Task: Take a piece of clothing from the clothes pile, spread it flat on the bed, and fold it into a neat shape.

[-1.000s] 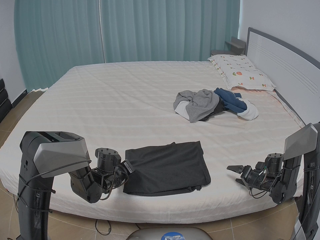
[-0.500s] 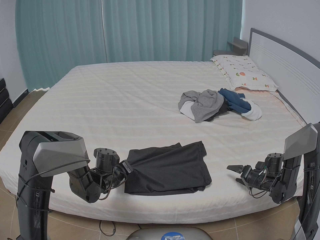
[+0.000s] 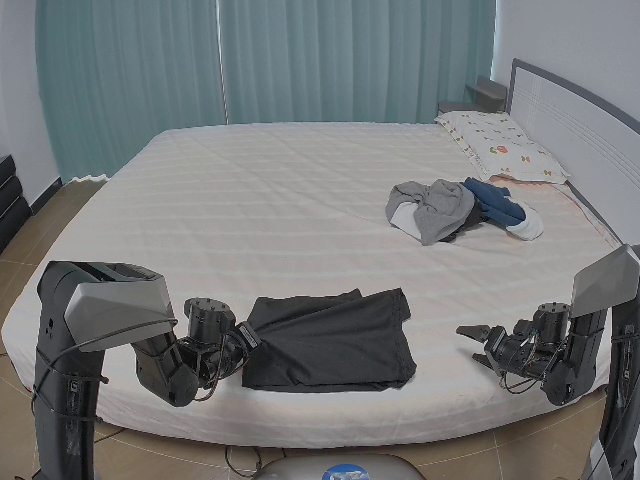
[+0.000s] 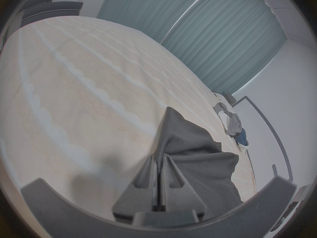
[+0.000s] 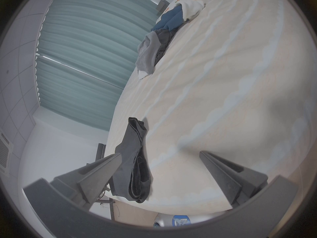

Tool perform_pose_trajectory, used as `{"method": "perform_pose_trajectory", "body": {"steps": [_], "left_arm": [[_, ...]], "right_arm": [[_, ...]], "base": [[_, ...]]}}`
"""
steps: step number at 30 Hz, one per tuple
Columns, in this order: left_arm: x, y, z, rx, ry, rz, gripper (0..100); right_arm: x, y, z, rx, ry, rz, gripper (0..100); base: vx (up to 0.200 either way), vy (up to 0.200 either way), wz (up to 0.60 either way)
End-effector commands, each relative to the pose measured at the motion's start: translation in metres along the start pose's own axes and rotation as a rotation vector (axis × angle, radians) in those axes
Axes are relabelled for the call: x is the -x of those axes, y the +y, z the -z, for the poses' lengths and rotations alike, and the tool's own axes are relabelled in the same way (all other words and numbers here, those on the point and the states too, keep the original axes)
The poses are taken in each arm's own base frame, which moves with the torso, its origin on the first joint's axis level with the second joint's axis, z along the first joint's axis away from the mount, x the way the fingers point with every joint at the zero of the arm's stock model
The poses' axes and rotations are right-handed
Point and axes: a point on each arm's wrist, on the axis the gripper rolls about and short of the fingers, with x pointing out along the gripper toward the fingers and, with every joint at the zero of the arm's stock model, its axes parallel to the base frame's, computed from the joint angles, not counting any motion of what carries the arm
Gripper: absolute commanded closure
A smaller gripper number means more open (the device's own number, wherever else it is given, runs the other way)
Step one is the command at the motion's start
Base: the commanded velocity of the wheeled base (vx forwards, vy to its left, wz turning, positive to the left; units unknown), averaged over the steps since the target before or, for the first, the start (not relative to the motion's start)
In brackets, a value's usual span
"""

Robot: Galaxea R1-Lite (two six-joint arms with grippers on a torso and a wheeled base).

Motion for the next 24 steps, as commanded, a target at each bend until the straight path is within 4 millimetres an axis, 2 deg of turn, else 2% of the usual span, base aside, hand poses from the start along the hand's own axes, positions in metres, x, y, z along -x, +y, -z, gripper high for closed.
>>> {"method": "perform_pose_trajectory", "body": {"steps": [1,18,24], "left_arm": [[0.001,0.004,-0.002,0.006,-0.005,-0.014,100],[0.005,0.011,-0.003,0.017,-0.001,-0.037,100],[0.013,0.009,-0.002,0.019,0.007,-0.038,100]], "right_arm": [[0.0,0.002,0.0,0.007,-0.006,-0.012,0],[0.0,0.001,0.002,0.005,0.003,-0.007,0],[-0.001,0.001,0.002,0.006,0.002,-0.008,0]], "base": [[0.0,0.2,0.0],[0.0,0.2,0.0],[0.0,0.2,0.0]]}}
